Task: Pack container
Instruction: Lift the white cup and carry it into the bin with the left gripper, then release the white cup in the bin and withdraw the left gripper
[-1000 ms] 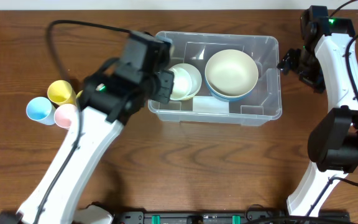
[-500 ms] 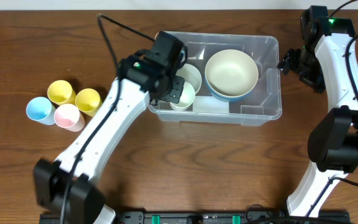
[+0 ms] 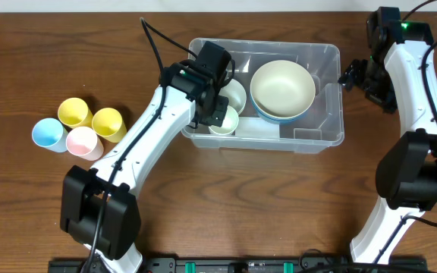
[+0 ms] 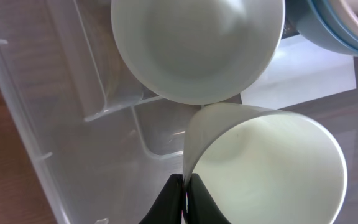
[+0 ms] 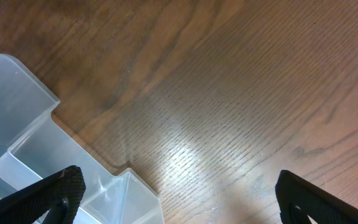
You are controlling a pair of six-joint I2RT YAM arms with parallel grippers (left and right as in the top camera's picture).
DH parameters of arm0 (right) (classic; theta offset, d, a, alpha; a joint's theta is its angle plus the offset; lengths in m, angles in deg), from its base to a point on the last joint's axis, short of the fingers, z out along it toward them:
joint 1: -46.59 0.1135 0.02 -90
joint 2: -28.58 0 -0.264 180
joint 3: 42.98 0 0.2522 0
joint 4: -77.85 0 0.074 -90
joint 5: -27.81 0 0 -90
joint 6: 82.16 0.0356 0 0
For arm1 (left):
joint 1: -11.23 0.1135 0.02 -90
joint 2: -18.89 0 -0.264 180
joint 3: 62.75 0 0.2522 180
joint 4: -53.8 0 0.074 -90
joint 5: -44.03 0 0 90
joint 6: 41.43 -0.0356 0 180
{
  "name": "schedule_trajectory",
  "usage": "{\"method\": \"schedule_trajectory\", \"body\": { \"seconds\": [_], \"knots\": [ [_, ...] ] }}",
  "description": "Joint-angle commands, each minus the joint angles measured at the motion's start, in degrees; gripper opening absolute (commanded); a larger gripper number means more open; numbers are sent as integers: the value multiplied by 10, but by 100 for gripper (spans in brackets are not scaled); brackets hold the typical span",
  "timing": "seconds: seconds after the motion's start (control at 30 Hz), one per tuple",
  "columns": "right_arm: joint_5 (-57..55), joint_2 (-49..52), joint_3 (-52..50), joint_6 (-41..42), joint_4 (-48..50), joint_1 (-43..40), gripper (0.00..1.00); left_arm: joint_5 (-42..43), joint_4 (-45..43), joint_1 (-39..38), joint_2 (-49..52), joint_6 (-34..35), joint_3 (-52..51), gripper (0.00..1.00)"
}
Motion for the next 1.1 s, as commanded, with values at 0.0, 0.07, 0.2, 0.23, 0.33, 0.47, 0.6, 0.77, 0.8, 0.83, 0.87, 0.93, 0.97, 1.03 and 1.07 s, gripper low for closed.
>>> {"method": "schedule_trajectory", "body": {
  "seconds": [0.0, 0.07, 0.2, 0.23, 0.33, 0.47, 0.6, 0.77, 0.8, 0.83, 0.87, 0.93, 0.97, 1.03, 1.07],
  "knots": [
    [-4, -2, -1, 9, 0, -1, 99, -3, 2, 0, 18, 13, -3, 6],
    [-4, -2, -1, 9, 0, -1, 99, -3, 2, 3, 30, 15, -3, 6],
    [-4, -2, -1, 9, 0, -1, 99, -2, 2, 13, 55, 32, -3, 5],
    [-4, -2, -1, 9, 0, -1, 99, -2, 2, 14, 61, 32, -3, 6],
    [-4, -2, -1, 9, 0, -1, 99, -2, 3, 18, 72, 31, -3, 6],
    [-4, -2, -1, 9, 0, -1, 99, -2, 2, 18, 72, 31, -3, 6],
    [-4, -2, -1, 9, 0, -1, 99, -3, 2, 20, 72, 31, -3, 6],
    [-4, -2, -1, 9, 0, -1, 99, -3, 6, 26, 66, 31, 0, 16],
    [-4, -2, -1, 9, 0, -1, 99, -3, 6, 26, 61, 28, 3, 23],
    [-4, -2, -1, 9, 0, -1, 99, -3, 7, 26, 56, 26, 5, 32],
    [-4, -2, -1, 9, 0, -1, 99, -3, 7, 27, 48, 21, 9, 43],
    [-4, -2, -1, 9, 0, -1, 99, -3, 6, 27, 31, 12, 18, 67],
    [-4, -2, -1, 9, 0, -1, 99, -3, 6, 27, 20, 11, 23, 73],
    [-4, -2, -1, 9, 0, -1, 99, -5, 6, 27, -5, 12, 31, 78],
    [-4, -2, -1, 9, 0, -1, 99, -5, 6, 28, -22, 11, 34, 79]
  ]
}}
